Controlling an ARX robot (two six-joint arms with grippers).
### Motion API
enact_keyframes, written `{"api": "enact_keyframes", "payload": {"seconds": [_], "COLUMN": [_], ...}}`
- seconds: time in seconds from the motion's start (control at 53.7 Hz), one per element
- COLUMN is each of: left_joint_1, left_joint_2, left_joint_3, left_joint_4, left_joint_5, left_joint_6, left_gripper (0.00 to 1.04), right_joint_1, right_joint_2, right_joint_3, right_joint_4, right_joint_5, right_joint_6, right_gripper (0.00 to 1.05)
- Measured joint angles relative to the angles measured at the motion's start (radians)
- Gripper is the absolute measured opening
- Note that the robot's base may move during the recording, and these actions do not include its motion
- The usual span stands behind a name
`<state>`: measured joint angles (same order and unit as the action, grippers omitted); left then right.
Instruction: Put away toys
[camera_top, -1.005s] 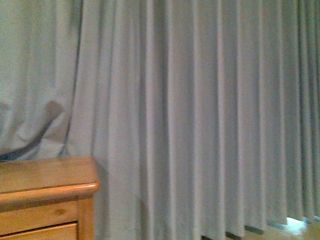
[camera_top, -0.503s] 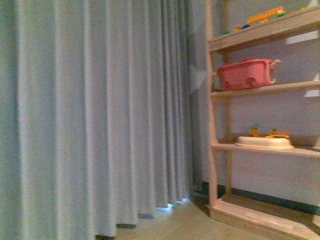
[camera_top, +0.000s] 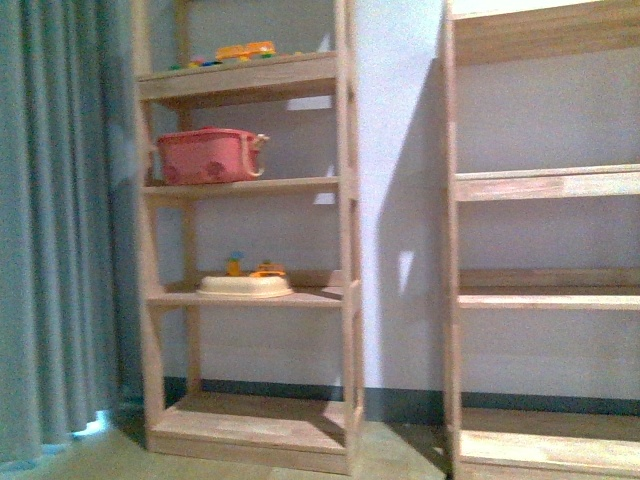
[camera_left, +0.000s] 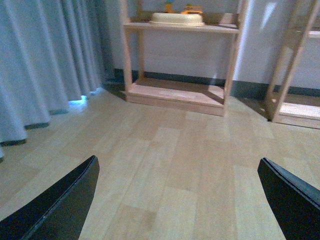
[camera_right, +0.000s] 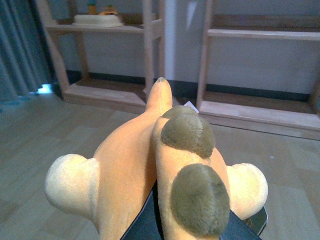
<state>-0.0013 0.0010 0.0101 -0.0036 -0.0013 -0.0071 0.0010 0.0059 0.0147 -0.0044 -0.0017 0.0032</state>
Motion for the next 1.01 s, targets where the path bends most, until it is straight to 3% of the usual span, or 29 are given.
{"api": "enact_keyframes", "payload": {"seconds": [1.005], "left_joint_1": [-0.001], "left_joint_2": [0.000], "left_joint_3": [0.000], "left_joint_4": [0.000], "left_joint_5": [0.002], "left_joint_6": [0.000], "left_gripper": [0.98], "right_joint_1": [0.000], "right_joint_2": [0.000], "right_joint_3": [0.000], "right_joint_4": [0.000], "right_joint_5": [0.000], "right_joint_6": [0.000], "right_gripper": [0.06]}}
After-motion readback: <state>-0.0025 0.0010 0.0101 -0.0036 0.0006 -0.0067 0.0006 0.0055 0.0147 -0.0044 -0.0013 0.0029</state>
